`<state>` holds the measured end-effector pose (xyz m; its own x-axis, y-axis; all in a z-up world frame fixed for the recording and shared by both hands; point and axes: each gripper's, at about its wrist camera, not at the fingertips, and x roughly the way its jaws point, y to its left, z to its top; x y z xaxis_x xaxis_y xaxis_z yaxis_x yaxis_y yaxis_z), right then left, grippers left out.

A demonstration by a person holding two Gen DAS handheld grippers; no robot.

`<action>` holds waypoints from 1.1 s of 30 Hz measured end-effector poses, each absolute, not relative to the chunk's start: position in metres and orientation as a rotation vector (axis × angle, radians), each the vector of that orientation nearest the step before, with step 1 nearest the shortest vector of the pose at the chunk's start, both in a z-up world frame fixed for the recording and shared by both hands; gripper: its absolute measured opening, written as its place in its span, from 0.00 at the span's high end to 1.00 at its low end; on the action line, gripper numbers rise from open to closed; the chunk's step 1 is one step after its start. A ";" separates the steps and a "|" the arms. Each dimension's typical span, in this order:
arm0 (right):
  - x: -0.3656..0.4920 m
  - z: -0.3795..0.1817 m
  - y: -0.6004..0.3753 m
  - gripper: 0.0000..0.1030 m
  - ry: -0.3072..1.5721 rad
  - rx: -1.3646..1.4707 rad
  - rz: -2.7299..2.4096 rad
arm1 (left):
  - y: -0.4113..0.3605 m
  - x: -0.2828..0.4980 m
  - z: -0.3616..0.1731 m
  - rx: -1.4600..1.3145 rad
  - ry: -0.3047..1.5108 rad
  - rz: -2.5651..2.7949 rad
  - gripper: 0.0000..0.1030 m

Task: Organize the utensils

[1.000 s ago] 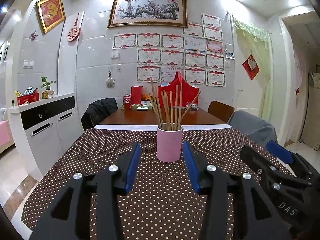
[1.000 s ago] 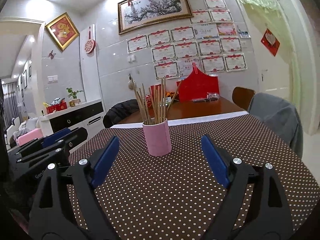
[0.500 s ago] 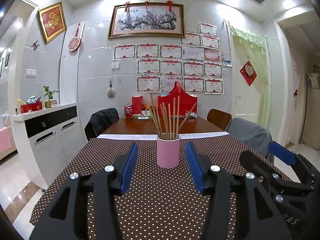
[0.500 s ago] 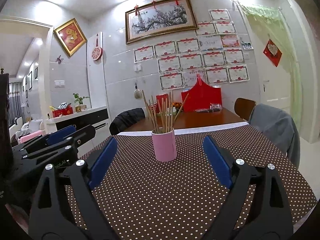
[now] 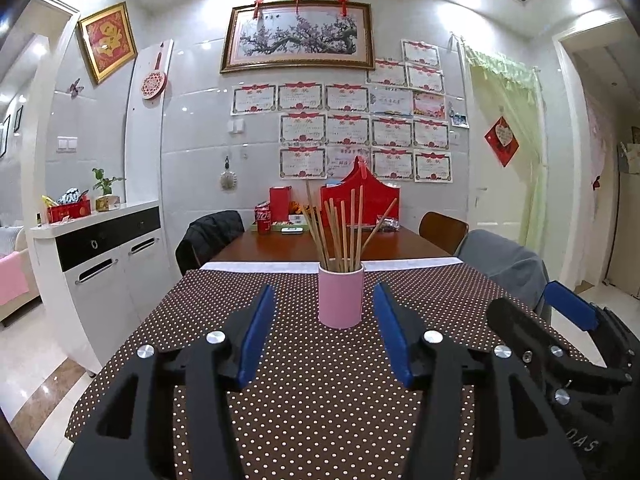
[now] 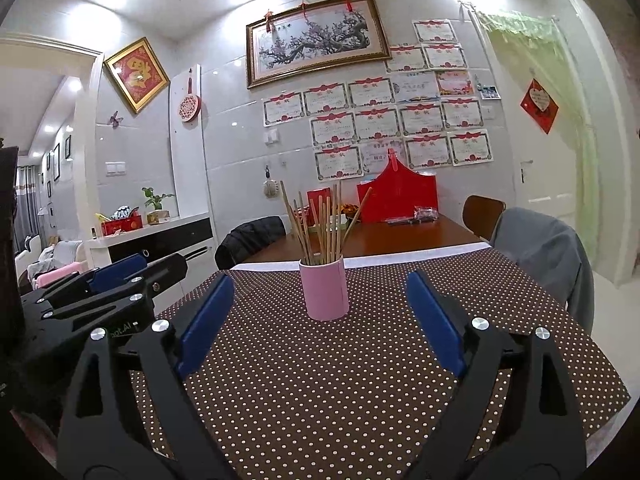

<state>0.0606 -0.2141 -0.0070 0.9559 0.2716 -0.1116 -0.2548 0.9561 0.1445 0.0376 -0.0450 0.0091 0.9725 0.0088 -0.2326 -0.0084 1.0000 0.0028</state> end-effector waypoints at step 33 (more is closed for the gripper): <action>0.066 -0.013 -0.222 0.14 0.172 0.179 0.276 | -0.045 0.040 0.004 0.013 0.258 -0.004 0.49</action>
